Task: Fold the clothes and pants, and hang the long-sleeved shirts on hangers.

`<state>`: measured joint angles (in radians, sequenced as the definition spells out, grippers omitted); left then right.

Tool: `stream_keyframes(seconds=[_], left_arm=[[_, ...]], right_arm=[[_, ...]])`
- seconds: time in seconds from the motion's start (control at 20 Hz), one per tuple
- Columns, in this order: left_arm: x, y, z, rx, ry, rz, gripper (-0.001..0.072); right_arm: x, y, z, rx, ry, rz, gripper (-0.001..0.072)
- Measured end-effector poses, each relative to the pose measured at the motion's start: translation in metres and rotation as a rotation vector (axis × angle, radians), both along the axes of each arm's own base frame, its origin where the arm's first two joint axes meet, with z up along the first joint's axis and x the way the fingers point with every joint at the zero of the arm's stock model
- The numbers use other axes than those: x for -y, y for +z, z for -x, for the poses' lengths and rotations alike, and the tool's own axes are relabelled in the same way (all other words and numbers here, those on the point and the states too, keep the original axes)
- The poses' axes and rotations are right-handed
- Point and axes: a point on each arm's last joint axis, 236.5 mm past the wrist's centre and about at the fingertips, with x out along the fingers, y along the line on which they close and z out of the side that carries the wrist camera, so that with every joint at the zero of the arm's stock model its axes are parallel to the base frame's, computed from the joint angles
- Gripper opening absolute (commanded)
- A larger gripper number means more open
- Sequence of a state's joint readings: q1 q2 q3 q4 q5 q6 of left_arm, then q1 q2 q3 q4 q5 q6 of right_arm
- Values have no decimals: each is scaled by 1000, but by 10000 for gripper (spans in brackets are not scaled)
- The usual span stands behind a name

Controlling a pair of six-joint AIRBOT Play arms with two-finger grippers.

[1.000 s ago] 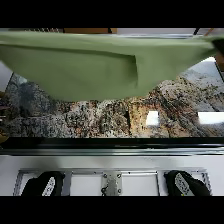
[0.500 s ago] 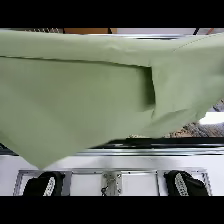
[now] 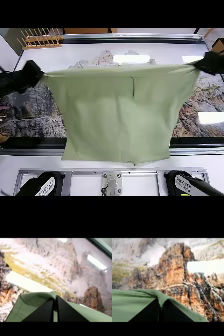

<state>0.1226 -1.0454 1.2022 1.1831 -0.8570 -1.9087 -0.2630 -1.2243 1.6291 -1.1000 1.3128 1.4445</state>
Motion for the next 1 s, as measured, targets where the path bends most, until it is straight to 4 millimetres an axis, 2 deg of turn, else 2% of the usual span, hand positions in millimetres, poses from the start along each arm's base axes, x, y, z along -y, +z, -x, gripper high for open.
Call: stream_keyframes(seconds=[0.1, 0.25, 0.35, 0.55, 0.65, 0.75, 1.0], left_arm=[[1, -43, -29, -73, -15, 18, 11], [5, -83, -70, -119, -55, 9, 11], [8, -103, -96, -129, -76, 1, 11], [9, -131, -131, -148, -97, 0, 11], [9, -141, -136, -168, -100, 8, 11], [9, -158, -130, -208, -105, 15, 11], [11, -207, -85, -328, -92, 32, 11]], right_arm=[[1, -50, -31, -90, -5, 1, 11], [2, -105, -70, -140, -33, -1, 11], [4, -130, -93, -136, -57, -2, 11], [7, -161, -119, -119, -90, 0, 11], [9, -170, -123, -122, -95, 9, 11], [12, -180, -120, -141, -95, 32, 11], [14, -222, -85, -274, -78, 70, 11]])
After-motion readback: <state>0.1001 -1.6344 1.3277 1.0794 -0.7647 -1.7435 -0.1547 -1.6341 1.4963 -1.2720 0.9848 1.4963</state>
